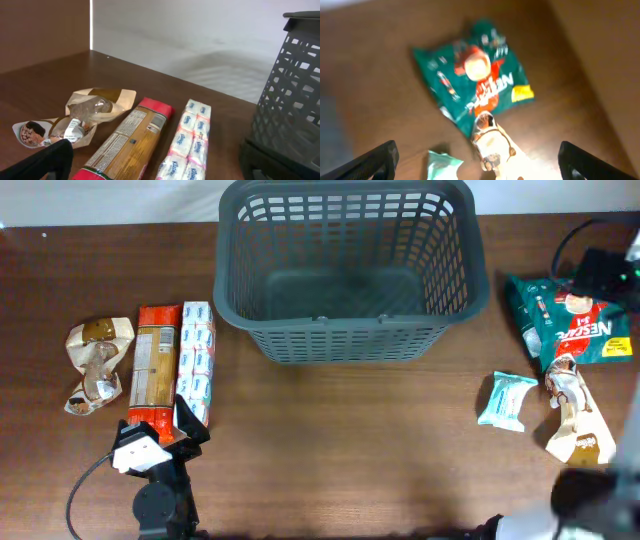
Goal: Pack container
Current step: 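Move the right gripper to the green Nescafé pouch and grasp it, then lift the Nescafé pouch with the right gripper and drop it into the basket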
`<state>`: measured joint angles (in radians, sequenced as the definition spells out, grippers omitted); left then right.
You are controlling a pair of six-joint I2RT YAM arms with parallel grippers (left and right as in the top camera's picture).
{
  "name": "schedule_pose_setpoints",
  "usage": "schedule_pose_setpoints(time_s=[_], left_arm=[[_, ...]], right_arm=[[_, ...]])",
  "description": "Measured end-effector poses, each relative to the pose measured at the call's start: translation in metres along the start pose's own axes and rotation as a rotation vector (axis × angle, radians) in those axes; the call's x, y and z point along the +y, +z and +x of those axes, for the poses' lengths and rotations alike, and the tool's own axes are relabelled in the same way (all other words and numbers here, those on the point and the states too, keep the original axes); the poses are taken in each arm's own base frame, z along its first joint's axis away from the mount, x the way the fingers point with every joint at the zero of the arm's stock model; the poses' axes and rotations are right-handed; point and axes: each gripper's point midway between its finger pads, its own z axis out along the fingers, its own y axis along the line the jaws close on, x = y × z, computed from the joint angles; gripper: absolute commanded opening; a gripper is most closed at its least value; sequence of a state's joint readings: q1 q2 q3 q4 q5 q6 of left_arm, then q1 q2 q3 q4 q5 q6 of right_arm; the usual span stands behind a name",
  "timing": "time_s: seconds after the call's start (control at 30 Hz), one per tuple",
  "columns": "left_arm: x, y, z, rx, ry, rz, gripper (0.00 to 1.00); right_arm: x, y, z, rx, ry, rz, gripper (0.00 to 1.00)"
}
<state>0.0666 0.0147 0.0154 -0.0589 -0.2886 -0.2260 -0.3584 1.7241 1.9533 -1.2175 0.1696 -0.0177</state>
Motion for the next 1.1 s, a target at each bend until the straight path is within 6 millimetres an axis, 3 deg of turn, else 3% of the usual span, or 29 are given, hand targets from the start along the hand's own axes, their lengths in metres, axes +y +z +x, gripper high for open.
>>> schedule_pose_setpoints(time_s=[0.17,0.37,0.6,0.87,0.9,1.0,1.1], left_arm=[[0.000,0.000,0.000,0.000,0.000,0.000,0.99],[0.000,0.000,0.000,0.000,0.000,0.000,0.99],[0.000,0.000,0.000,0.000,0.000,0.000,0.99],[0.000,0.000,0.000,0.000,0.000,0.000,0.99],[0.000,0.000,0.000,0.000,0.000,0.000,0.99],[0.000,0.000,0.000,0.000,0.000,0.000,0.99],[0.000,0.000,0.000,0.000,0.000,0.000,0.99]], right_arm=[[0.014,0.088,0.006,0.125,-0.050,0.003,0.98],[0.047,0.152,0.017,0.193,-0.198,-0.011,0.99],[0.080,0.207,0.044,0.284,-0.394,-0.042,0.99],[0.074,0.243,0.058,0.322,-0.370,0.028,0.97],[0.071,0.246,0.058,0.324,-0.353,0.037,0.84],[0.064,0.253,0.061,0.332,-0.311,0.073,0.61],[0.062,0.258,0.063,0.341,-0.291,0.099,0.08]])
